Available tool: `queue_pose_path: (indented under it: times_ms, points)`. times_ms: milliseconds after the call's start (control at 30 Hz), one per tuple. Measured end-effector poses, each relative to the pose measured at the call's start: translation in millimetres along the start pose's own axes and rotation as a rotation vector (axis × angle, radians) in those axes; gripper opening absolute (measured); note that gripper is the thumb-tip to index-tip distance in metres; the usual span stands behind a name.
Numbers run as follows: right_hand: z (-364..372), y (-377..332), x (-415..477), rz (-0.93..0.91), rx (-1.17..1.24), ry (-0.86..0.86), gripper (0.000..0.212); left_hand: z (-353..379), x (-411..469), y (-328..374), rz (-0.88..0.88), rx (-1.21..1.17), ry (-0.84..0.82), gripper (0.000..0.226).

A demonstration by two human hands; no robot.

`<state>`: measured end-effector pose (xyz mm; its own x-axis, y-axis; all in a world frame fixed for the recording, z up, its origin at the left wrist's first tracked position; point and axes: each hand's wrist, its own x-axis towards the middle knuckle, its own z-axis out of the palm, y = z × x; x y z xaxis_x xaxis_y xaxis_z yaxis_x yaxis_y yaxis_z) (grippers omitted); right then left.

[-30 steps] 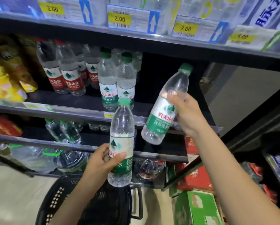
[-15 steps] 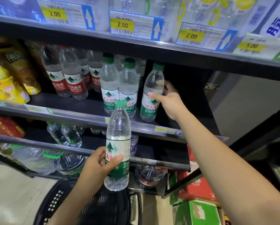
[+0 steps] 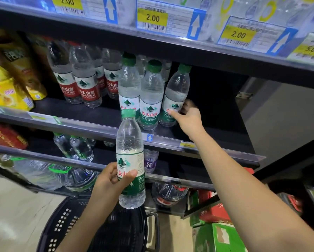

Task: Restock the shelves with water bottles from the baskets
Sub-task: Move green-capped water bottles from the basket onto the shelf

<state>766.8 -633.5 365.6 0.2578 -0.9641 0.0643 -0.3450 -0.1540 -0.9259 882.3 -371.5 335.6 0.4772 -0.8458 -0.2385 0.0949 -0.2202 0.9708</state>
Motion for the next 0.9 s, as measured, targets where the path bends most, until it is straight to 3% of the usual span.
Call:
queue_pose_path:
  times_ms: [100, 367, 533, 600, 667, 767, 833, 900]
  points:
    - [4.9, 1.5, 25.3, 0.002, 0.012, 0.025, 0.05, 1.1, 5.9, 0.6, 0.007, 0.022, 0.013, 0.041]
    - [10.1, 9.0, 56.8, -0.022, 0.01, 0.066, 0.05, 16.2, 15.2, 3.0, 0.015, 0.001, 0.027, 0.039]
    - [7.3, -7.7, 12.3, 0.079, 0.109, 0.108, 0.061, 24.7, 15.1, 10.9, 0.011, -0.078, 0.023, 0.032]
    - [0.2, -19.9, -35.8, 0.048, 0.13, 0.119, 0.052, 27.0, 15.5, 14.8, 0.019, -0.09, 0.018, 0.035]
    - [-7.1, -29.1, -86.7, 0.033, 0.128, -0.012, 0.046, 29.2, 17.4, 17.5, 0.038, -0.084, 0.03, 0.042]
    - [-11.9, -37.2, -135.0, 0.126, 0.169, -0.28, 0.053, 32.3, 19.0, 20.5, 0.061, -0.03, 0.029, 0.054]
    - [-13.7, -40.5, -147.6, 0.165, 0.203, -0.334, 0.059, 35.6, 17.6, 23.6, 0.098, 0.032, 0.027, 0.047]
    - [-14.3, -47.5, -152.9, 0.17, 0.203, -0.32, 0.052, 41.1, 13.1, 28.7, 0.15, 0.126, 0.022, 0.042]
